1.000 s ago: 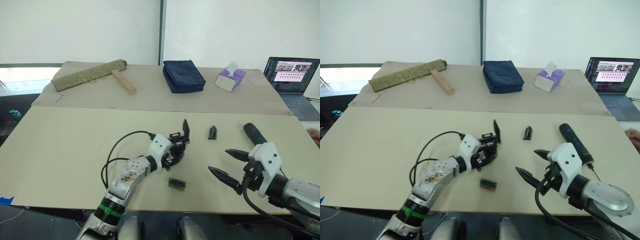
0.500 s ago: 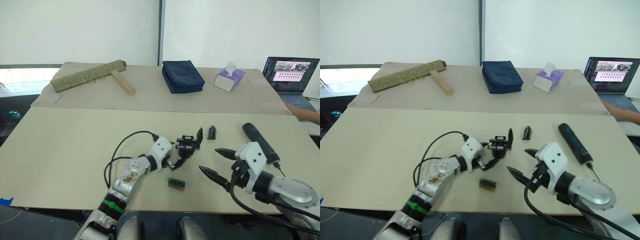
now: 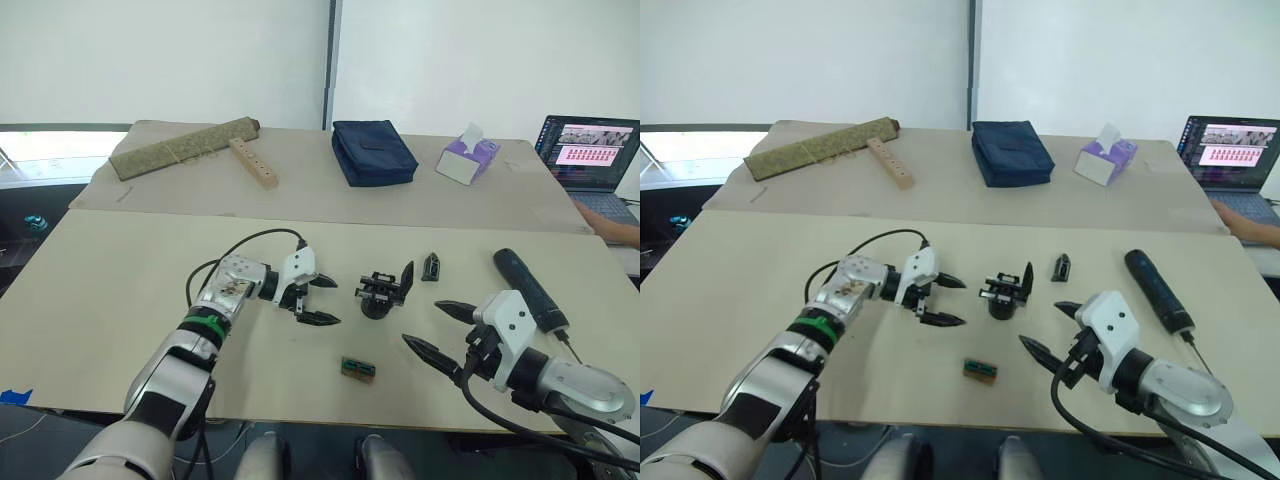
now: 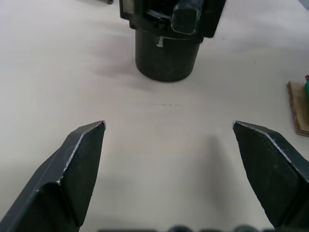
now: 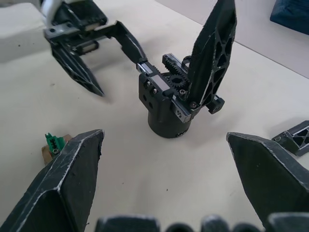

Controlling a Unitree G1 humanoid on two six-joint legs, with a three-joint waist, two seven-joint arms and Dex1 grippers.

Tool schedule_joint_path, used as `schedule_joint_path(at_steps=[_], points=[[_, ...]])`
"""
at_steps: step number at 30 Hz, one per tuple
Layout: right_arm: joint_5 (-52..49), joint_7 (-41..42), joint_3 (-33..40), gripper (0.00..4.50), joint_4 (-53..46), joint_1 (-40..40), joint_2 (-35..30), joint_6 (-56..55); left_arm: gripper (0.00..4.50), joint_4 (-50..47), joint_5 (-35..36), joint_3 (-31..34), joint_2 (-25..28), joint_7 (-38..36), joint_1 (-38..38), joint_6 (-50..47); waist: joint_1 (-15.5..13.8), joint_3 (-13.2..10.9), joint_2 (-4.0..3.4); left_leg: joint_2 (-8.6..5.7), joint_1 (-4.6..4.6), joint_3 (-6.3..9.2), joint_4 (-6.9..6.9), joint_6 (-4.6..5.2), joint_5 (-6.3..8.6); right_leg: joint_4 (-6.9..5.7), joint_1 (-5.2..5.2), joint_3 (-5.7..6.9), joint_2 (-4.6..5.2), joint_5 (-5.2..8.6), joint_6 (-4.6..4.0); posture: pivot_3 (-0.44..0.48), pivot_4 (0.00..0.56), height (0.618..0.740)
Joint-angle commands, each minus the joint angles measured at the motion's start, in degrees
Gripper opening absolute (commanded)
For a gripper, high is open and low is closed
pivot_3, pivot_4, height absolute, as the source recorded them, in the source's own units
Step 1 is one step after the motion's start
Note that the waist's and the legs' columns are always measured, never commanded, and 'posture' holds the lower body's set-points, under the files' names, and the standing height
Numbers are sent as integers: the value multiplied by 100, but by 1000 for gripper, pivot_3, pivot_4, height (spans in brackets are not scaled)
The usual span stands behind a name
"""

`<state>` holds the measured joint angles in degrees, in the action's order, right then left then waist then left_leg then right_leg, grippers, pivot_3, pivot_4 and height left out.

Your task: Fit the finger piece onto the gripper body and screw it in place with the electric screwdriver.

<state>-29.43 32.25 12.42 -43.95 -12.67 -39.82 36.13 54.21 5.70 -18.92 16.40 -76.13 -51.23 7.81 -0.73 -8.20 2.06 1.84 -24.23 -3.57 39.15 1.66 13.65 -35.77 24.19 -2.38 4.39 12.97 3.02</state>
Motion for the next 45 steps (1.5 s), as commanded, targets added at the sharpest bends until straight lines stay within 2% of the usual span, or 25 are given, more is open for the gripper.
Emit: schedule_joint_path(at_steps=[1, 4, 8, 16, 19, 20, 22, 26, 30, 33, 35, 38, 45], points=[[30, -62, 119, 4500, -227, -74, 55, -126, 4449, 743, -218, 98, -336, -104, -464, 534, 5, -1, 1, 0, 0, 2, 1, 0, 0, -1, 0, 1, 0, 0, 0, 0, 150, 738], [46, -107, 119, 4500, -318, -206, 106, -132, 4449, 1078, -281, 193, -648, -100, -668, 662, 4, -1, 1, 1, 0, 7, 4, 0, 0, -6, -1, 2, -2, -1, 1, 0, 150, 738], [44, -183, 166, 4500, -416, -308, 137, -84, 4449, 1414, -537, 236, -991, 317, -817, 919, 11, -1, 1, 1, 2, 10, 7, 0, 0, -10, -2, 1, -2, -2, 3, 0, 150, 738], [18, -285, 196, 4500, -528, -384, 129, -14, 4449, 1532, -711, 417, -1368, 576, -745, 1044, 7, -1, 1, 1, 2, 12, 7, 0, 0, -11, -2, 1, -3, -2, 4, 0, 150, 738], [13, -304, 194, 4500, -529, -362, 117, 6, 3703, 1537, -724, 532, -1410, 775, -653, 1065, 7, -1, 1, 1, 2, 13, 8, 0, 0, -11, -2, 1, -2, -2, 5, 0, 150, 738], [11, -310, 193, 4500, -535, -353, 114, 14, 3125, 1507, -713, 580, -1407, 809, -596, 1069, 8, -1, 1, 2, 2, 14, 8, 0, 0, -12, -2, 1, -3, -2, 5, 0, 150, 738], [19, -317, 189, 4500, -541, -339, 105, 22, 2360, 1340, -643, 695, -1369, 793, -396, 1061, 13, 0, 1, 2, 3, 14, 8, 0, 0, -12, -2, 1, -3, -2, 5, 0, 150, 738], [19, -342, 220, 4500, -573, -342, 111, 19, 2352, 103, -468, 822, -1120, 782, 421, 974, 51, 1, -2, 8, 8, 23, 7, 0, 0, -19, -2, -2, -4, -3, 5, 0, 150, 738], [29, -367, 178, 4500, -628, -375, 136, 15, 2352, -2351, -322, 1357, -1266, 2692, 1420, -579, 73, 1, -3, 12, 12, 46, 7, 0, 0, -32, -2, -5, -5, -3, 4, 0, 150, 738], [61, -389, 140, 4500, -648, -408, 156, 4, 2352, -4014, -372, 1276, -1419, 3347, 2141, -1756, 83, 2, -4, 12, 14, 48, 8, -1, -1, -32, -1, -7, -5, -4, 6, 0, 150, 738], [39, -427, 138, 4500, -700, -437, 189, 30, 2352, -4717, -507, 1198, -1596, 3907, 2500, -2277, 73, 1, -6, 10, 13, 49, 7, -1, -1, -31, -1, -6, -4, -3, 7, 0, 150, 738], [27, -355, 147, 4500, -685, -527, 168, 1, 2352, -4698, -778, 1144, -1823, 4725, 2698, -2569, -31, 1, -5, 2, 11, 48, 9, -1, -1, -27, -6, -4, 2, -3, 11, 0, 150, 738], [97, -229, 109, 4500, -454, -428, 150, -69, 2352, -3911, -870, 720, -1995, 4960, 2564, -2057, -25, 2, -6, -1, 14, 46, 17, -1, -1, -22, -14, -5, 2, -4, 13, 0, 150, 738]])
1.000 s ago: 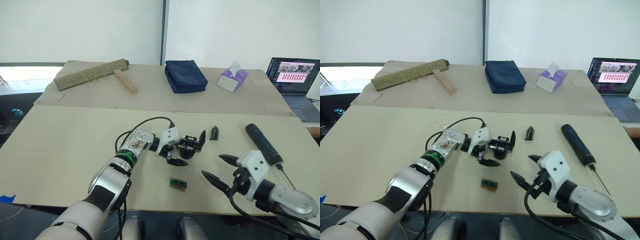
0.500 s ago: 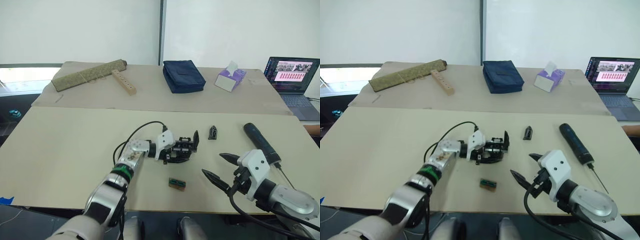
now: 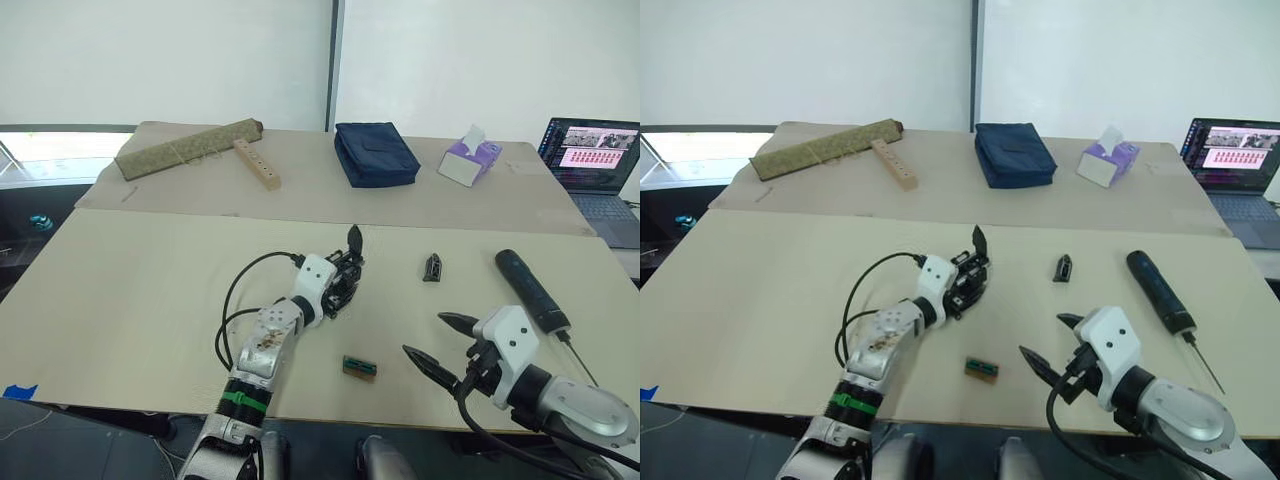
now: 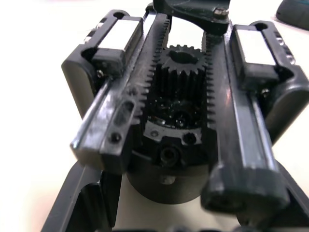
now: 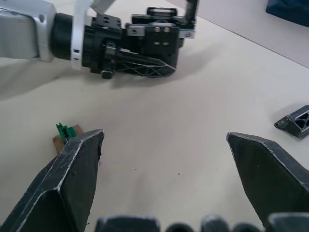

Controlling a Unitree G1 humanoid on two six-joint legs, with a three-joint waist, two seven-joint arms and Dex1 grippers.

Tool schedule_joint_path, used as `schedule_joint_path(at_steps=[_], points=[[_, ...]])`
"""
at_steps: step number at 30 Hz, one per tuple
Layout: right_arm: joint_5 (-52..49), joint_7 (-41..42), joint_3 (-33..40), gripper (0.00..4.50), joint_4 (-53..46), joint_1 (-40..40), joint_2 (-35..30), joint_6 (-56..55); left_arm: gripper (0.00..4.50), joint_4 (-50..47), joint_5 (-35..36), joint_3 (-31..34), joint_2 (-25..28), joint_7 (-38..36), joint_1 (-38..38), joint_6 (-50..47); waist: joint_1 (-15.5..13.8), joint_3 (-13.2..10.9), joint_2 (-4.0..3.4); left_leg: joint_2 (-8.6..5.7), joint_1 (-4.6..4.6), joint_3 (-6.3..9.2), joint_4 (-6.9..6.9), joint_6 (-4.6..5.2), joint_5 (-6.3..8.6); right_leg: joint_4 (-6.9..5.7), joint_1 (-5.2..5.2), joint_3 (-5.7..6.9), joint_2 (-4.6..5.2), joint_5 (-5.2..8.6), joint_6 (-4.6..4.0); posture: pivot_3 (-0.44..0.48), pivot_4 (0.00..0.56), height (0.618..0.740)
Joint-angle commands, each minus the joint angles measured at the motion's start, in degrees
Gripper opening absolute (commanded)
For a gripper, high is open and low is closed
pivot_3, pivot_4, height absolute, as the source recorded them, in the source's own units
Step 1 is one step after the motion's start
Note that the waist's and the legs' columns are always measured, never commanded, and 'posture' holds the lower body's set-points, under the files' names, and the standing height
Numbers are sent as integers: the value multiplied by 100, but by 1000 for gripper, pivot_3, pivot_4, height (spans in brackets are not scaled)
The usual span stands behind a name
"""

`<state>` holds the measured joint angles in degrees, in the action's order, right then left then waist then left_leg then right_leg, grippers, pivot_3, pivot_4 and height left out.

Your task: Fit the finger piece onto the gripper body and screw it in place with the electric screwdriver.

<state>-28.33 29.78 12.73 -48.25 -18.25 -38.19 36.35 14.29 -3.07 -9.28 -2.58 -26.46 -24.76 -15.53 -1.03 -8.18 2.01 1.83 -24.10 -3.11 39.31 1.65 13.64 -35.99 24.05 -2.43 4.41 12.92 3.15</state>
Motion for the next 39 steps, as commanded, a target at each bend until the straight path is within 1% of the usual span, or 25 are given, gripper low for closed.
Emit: schedule_joint_path(at_steps=[1, 2, 3, 4, 5, 6, 8, 11, 13, 15, 16, 17, 18, 19, 21, 23, 26, 31, 37, 39], points=[[-6, 12, 58, 4500, -16, 156, -5, -85, 2352, 69, 24, -261, -80, -13, -47, 273, 10, 0, 0, 0, 0, -1, 0, 0, 0, 0, 1, 0, 0, 0, 0, 0, 150, 738], [-2, 5, 40, 4500, -14, 184, 0, -74, 2852, -32, 88, -261, -19, -94, 33, 270, 12, 0, 0, 0, -1, 0, 0, 0, 0, 0, 1, 0, 0, 0, 0, 0, 150, 738], [-2, 0, 30, 4500, -15, 205, 2, -62, 3446, -156, 152, -265, 68, -208, 116, 288, 15, 0, -1, 1, -1, 0, 0, 0, 0, 0, 2, 0, 0, 0, 0, 0, 150, 738], [-7, -8, 22, 4500, -25, 224, 4, -43, 3749, -299, 208, -273, 183, -342, 199, 254, 26, 0, -1, 2, -1, 0, 0, 0, 0, 0, 2, 0, -1, 0, -1, 0, 150, 738], [-13, -10, 21, 4500, -33, 237, 1, -29, 4256, -471, 293, -258, 334, -502, 278, 113, 35, 1, -1, 3, -1, 1, 0, 0, 0, 0, 3, 0, -2, 0, -1, 0, 150, 738], [-17, -6, 24, 4500, -37, 242, -6, -22, 4453, -630, 383, -230, 488, -641, 325, -89, 40, 2, -3, 4, -1, 1, -1, 0, 0, 0, 3, 0, -2, 1, -1, 0, 150, 738], [-23, 12, 43, 4500, -32, 244, -24, -21, 4453, -833, 594, -149, 744, -888, 355, -461, 59, 3, -5, 7, 1, 0, -2, 0, 0, -4, 4, -1, -4, 1, -3, 0, 150, 738], [-65, 49, 118, 4500, -9, 255, -29, -39, 4453, -831, 996, -121, 1404, -1795, 129, -839, 65, 9, -15, 10, 8, 0, -2, 0, 0, -9, 2, -1, -6, 2, -7, 0, 150, 738], [-77, 25, 116, 4500, -5, 288, -9, -25, 4453, -264, 1071, -295, 1852, -2645, -300, -595, 65, 11, -19, 10, 15, -4, -2, 0, 0, -10, 0, 0, -8, 5, -11, 0, 150, 738], [-59, 15, 81, 4500, 4, 307, -4, -25, 4453, 293, 1081, -442, 2059, -3198, -632, -271, 60, 13, -21, 9, 16, -14, -2, 0, 0, -11, -1, 0, -9, 6, -13, 0, 150, 738], [-49, 3, 45, 4500, -10, 311, 3, -20, 4453, 783, 1053, -496, 2095, -3555, -869, 212, 54, 13, -22, 8, 17, -21, -2, 0, 0, -10, -3, 0, -8, 7, -13, 0, 150, 738], [-43, -6, 21, 4500, -22, 314, 8, -16, 4453, 1153, 1032, -525, 2108, -3810, -1040, 587, 36, 13, -22, 6, 16, -26, -2, 0, 0, -7, -3, 0, -6, 7, -13, 0, 150, 738], [-42, -3, 1, 4500, -22, 326, 2, -11, 4453, 1763, 953, -530, 2064, -3999, -1326, 1097, 25, 13, -22, 3, 14, -31, -2, 0, 0, -4, -4, 1, -4, 8, -12, 0, 150, 738], [-49, -6, -8, 4500, -38, 329, -2, 2, 4453, 2419, 822, -549, 1988, -4064, -1646, 1552, 15, 13, -20, 3, 10, -35, -2, 0, 0, 0, -4, 2, -3, 7, -12, 0, 150, 738], [-92, 15, 17, 4500, -72, 330, -18, 22, 4453, 3468, 654, -560, 1787, -4128, -2190, 2083, -17, 13, -18, -2, -2, -36, 1, 0, 0, 3, -1, 4, -3, 7, -12, 0, 150, 738], [-158, 39, 49, 4500, -111, 319, -18, 44, 4453, 4099, 575, -555, 1599, -4281, -2505, 2515, -7, 13, -17, -3, -13, -35, 12, 1, 0, 5, 1, 5, -3, 5, -9, 0, 150, 738], [-159, 37, 44, 4500, -129, 314, -19, 66, 4453, 4791, 440, -448, 1338, -4076, -2849, 2931, 21, 12, -16, -3, -19, -34, 13, 7, 4, 12, 2, 4, -2, 4, -5, 0, 150, 738], [-144, 8, 14, 4500, -143, 373, -18, 115, 4453, 5431, 231, -298, 1088, -3661, -3143, 3308, 31, 12, -15, -1, -18, -29, 20, 8, 4, 3, 2, 5, -4, 2, -2, 0, 150, 738], [-119, 32, 83, 4500, -148, 316, -33, 108, 4453, 5617, 222, -54, 971, -3568, -3186, 3437, 35, 12, -16, 1, -19, -28, 22, 8, 5, -1, 4, 5, -6, 2, -1, 0, 150, 738], [-109, 25, 65, 4500, -144, 329, -29, 115, 3936, 5632, 230, 19, 946, -3575, -3183, 3454, 35, 12, -16, 1, -19, -28, 22, 8, 5, -1, 4, 5, -6, 2, -1, 0, 150, 738]])
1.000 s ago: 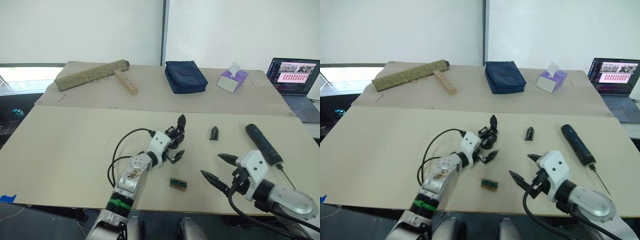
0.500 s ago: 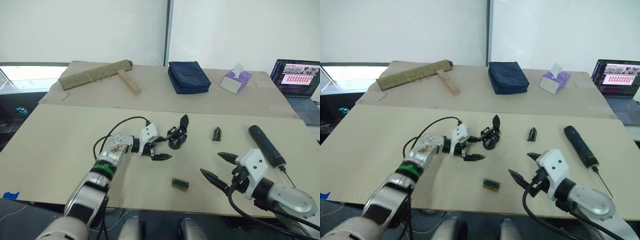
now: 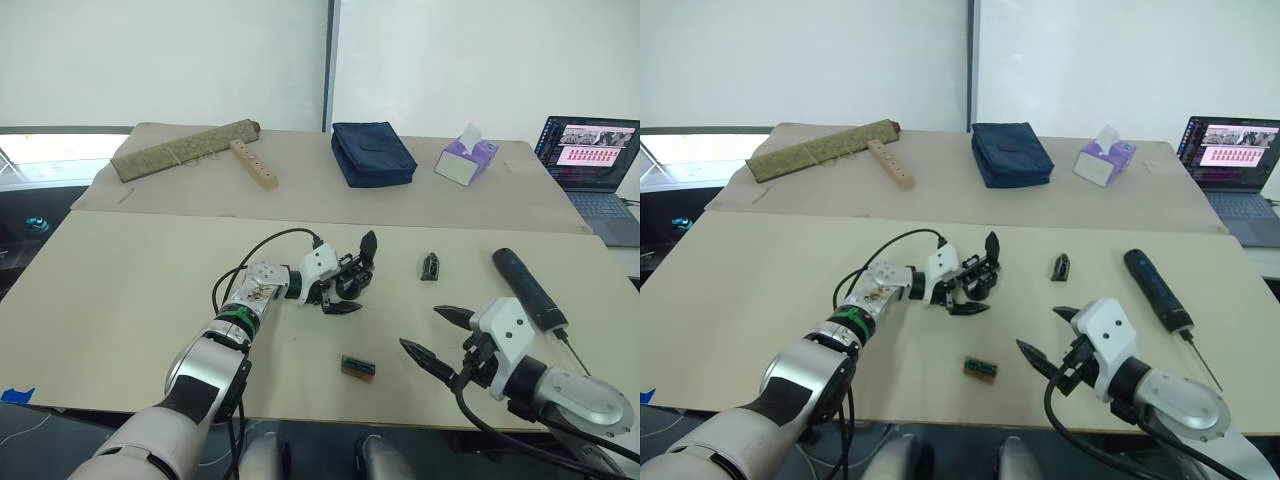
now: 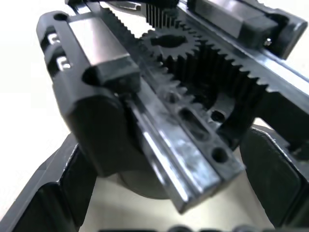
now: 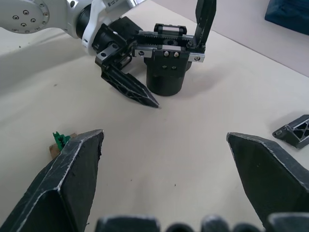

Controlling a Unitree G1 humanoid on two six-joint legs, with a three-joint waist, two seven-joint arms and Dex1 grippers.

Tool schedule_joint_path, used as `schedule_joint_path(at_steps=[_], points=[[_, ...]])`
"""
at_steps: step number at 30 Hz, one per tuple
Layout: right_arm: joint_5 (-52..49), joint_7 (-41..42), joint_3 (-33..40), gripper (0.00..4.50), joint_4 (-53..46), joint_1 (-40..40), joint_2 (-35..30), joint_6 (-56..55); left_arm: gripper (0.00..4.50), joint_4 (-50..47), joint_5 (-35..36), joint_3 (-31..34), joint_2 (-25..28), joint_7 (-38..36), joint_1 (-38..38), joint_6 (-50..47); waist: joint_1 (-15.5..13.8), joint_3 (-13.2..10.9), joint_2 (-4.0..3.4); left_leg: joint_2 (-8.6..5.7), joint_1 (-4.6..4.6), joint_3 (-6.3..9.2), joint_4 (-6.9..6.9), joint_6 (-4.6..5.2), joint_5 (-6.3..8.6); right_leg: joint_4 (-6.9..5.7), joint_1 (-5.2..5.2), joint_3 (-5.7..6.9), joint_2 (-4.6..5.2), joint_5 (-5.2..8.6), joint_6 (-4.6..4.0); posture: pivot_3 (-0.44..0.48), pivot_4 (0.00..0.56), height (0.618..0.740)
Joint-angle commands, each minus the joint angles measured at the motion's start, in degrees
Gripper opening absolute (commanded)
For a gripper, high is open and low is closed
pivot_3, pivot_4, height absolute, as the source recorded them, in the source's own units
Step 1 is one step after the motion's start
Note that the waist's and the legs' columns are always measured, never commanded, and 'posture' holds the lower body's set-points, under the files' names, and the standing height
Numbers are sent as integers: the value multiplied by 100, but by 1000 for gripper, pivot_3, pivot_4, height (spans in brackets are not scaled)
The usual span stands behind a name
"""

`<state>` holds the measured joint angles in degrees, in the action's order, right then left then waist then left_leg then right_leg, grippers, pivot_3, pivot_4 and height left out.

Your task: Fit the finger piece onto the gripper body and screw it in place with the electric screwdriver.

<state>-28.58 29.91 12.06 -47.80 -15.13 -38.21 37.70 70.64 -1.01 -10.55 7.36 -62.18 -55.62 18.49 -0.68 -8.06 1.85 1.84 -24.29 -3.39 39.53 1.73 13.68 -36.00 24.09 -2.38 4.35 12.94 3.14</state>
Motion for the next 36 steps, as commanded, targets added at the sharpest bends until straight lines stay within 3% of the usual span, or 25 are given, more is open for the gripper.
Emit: schedule_joint_path(at_steps=[1, 4, 6, 10, 14, 17, 22, 25, 27, 30, 34, 36], points=[[-72, 2, 108, 4500, -189, 30, -23, -19, 3722, -55, 47, 182, -73, -13, -53, 67, 0, 0, 0, 0, 0, 0, 0, 0, 0, 0, 0, 0, 0, 0, 0, 0, 150, 738], [-48, -18, 67, 4500, -189, 41, 4, -37, 2374, -382, 190, 304, -183, -68, 166, 27, 0, 0, 0, 0, -1, 0, 0, 0, 0, 0, 1, 0, 0, 0, 0, 0, 150, 738], [-22, -33, 33, 4500, -180, 35, 30, -62, 2349, -744, 266, 351, -250, -62, 368, -85, 0, 0, 0, 0, -1, 1, 0, 0, 0, 0, 1, 0, 1, 0, 1, 0, 150, 738], [38, -75, -75, 4500, -209, 3, 112, -115, 2349, -2985, 467, 323, -403, 534, 1384, -1146, -1, 1, -2, 2, -2, 9, 0, 0, 1, -2, 2, -2, 3, 0, 1, 0, 150, 738], [233, -138, -203, 4500, -92, 45, 225, -277, 2349, -5071, -158, 285, -860, 2597, 2295, -2580, -11, 0, -2, 3, -5, 34, 11, 1, 1, -6, 2, -4, 5, -3, 7, 0, 150, 738], [317, -165, -275, 4500, -69, 64, 285, -323, 2349, -5763, -420, 111, -1059, 3262, 2690, -3038, 2, 0, -2, 2, -5, 34, 17, 1, 1, -7, 1, -5, 4, -5, 11, 0, 150, 738], [402, -149, -346, 4500, -30, 59, 343, -360, 2349, -5652, -599, -96, -1251, 3953, 2937, -3297, 1, 1, -4, 3, 0, 34, 13, 1, 1, -8, 2, -5, 0, -5, 10, 0, 150, 738], [415, -138, -344, 4500, -12, 70, 351, -362, 2349, -5633, -426, -25, -1175, 3945, 2929, -3525, 2, 2, -5, 2, 2, 34, 13, 1, 2, -6, -2, -5, 2, -5, 10, 0, 150, 738], [410, -134, -331, 4500, 6, 99, 344, -361, 3409, -5786, -288, -18, -1016, 3713, 2982, -3662, 12, 2, -5, 3, 3, 33, 13, 1, 2, -6, -2, -5, 2, -5, 9, 0, 150, 738], [429, -128, -323, 4500, 37, 131, 332, -375, 4417, -5922, -83, -53, -724, 3331, 2983, -3846, 43, 4, -8, 5, 6, 33, 9, 1, 2, -8, 0, -5, -2, -3, 6, 0, 150, 738], [401, -113, -267, 4500, 80, 203, 341, -364, 4417, -5816, 492, -78, -19, 2004, 2786, -4106, 39, 6, -12, 6, 10, 31, 8, 1, 2, -9, -3, -4, -2, -2, 3, 0, 150, 738], [386, -85, -253, 4500, 97, 232, 330, -372, 4417, -5180, 439, -235, 446, 1264, 2473, -3432, 39, 7, -14, 6, 10, 23, 8, 1, 2, -9, -2, -5, -2, -1, 1, 0, 150, 738]])
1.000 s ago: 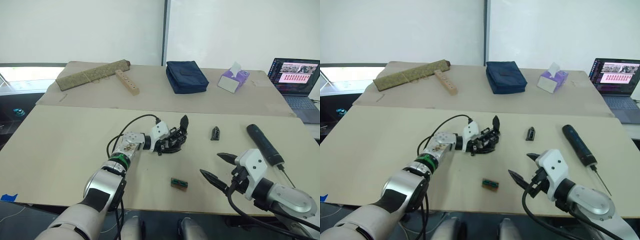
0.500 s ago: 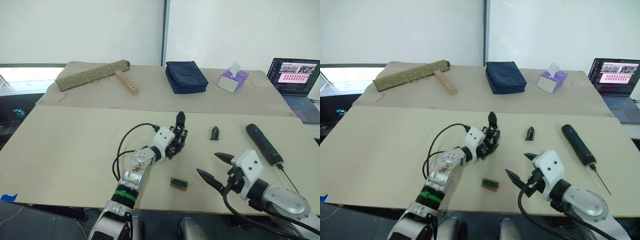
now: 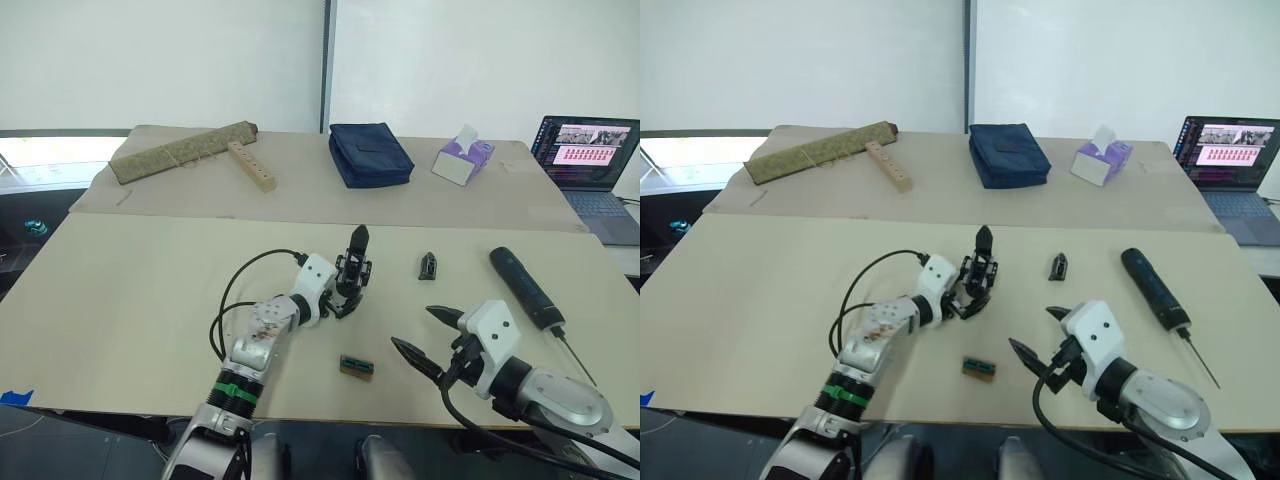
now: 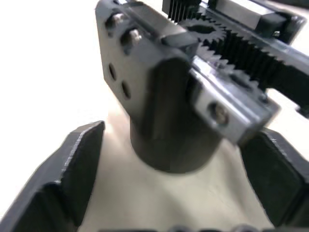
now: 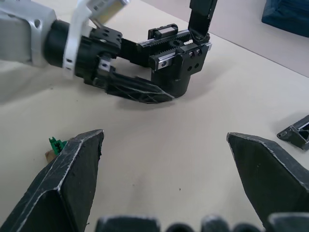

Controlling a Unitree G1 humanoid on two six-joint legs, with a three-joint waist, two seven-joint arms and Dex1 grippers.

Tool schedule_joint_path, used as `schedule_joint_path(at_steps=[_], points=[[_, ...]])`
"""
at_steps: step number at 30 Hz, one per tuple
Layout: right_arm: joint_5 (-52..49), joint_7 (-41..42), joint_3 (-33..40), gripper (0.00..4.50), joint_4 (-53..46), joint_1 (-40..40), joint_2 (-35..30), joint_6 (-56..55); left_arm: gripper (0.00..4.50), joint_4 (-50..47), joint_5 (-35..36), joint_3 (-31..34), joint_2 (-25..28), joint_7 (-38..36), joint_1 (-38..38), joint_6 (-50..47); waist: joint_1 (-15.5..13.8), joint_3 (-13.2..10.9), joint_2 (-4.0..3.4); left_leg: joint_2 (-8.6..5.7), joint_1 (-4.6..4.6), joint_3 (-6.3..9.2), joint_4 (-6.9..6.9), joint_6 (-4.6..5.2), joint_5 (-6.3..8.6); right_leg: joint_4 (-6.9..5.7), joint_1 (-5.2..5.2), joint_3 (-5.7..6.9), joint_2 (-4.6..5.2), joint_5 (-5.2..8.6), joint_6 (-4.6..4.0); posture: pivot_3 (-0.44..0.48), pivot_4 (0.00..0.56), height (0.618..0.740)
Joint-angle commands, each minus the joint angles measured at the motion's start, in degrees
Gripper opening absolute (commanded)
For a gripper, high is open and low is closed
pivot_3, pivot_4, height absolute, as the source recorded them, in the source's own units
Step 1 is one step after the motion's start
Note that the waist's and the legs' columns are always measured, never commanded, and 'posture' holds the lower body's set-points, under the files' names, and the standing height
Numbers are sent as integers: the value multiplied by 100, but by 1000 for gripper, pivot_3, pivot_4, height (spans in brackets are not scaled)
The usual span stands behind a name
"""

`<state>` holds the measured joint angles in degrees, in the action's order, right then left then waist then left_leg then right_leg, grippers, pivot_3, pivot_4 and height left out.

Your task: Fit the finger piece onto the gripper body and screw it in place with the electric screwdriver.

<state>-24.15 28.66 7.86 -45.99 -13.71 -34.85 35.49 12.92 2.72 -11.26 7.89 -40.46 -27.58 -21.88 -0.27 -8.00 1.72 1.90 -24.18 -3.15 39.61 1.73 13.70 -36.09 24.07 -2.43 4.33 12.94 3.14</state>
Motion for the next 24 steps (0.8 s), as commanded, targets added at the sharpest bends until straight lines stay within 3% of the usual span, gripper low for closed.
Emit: schedule_joint_path(at_steps=[1, 4, 5, 10, 16, 19, 21, 22, 24], points=[[-47, 72, 170, 4500, -59, 111, -34, -166, 4417, 1282, 35, -138, 504, -1165, -722, 1076, -10, 0, 0, 0, 1, -3, 0, 0, 0, 0, 0, 0, 0, 0, -1, 0, 150, 738], [-54, 143, 186, 4500, -25, 189, -88, -149, 4417, 3164, 114, -212, 526, -2550, -1765, 2611, -47, -1, 2, -4, -4, -24, 11, 0, -1, 1, -1, 8, -1, 0, -4, 0, 150, 738], [-61, 153, 195, 4500, -27, 206, -93, -129, 4417, 3648, 13, -253, 478, -2651, -1990, 2953, -44, -1, 1, -4, -9, -26, 11, 0, -1, 3, 0, 8, 0, 0, -5, 0, 150, 738], [-88, 182, 225, 4500, -79, 180, -120, -63, 4417, 5235, -266, -15, 85, -2112, -2801, 3657, -72, -2, 5, -12, -31, -27, 16, 19, 11, 27, -1, 6, 9, -1, 5, 0, 150, 738], [-96, 162, 220, 4500, -122, 160, -118, -24, 4417, 5738, -293, 205, -195, -2212, -3023, 3824, -28, -4, 8, -7, -35, -24, 25, 19, 11, 14, 8, 7, 5, -8, 15, 0, 150, 738], [-88, 125, 181, 4500, -175, 144, -106, 2, 3554, 5747, -272, 296, -248, -2288, -2964, 3915, -27, -5, 8, -6, -30, -22, 22, 19, 11, 11, 8, 5, 2, -7, 15, 0, 150, 738], [-100, 107, 193, 4500, -211, 124, -103, 20, 2593, 5584, -220, 335, -257, -2421, -2832, 3924, -35, -4, 8, -6, -30, -22, 21, 19, 11, 9, 8, 5, 2, -7, 15, 0, 150, 738], [-107, 101, 211, 4500, -221, 111, -101, 25, 2364, 5422, -193, 345, -275, -2422, -2725, 3875, -36, -4, 8, -6, -31, -22, 21, 19, 11, 9, 8, 5, 2, -7, 15, 0, 150, 738], [-107, 85, 240, 4500, -256, 54, -86, 24, 2395, 4847, -2, 400, -363, -2506, -2401, 3553, -36, -4, 7, -7, -31, -22, 21, 19, 11, 11, 8, 5, 4, -7, 15, 0, 150, 738]])
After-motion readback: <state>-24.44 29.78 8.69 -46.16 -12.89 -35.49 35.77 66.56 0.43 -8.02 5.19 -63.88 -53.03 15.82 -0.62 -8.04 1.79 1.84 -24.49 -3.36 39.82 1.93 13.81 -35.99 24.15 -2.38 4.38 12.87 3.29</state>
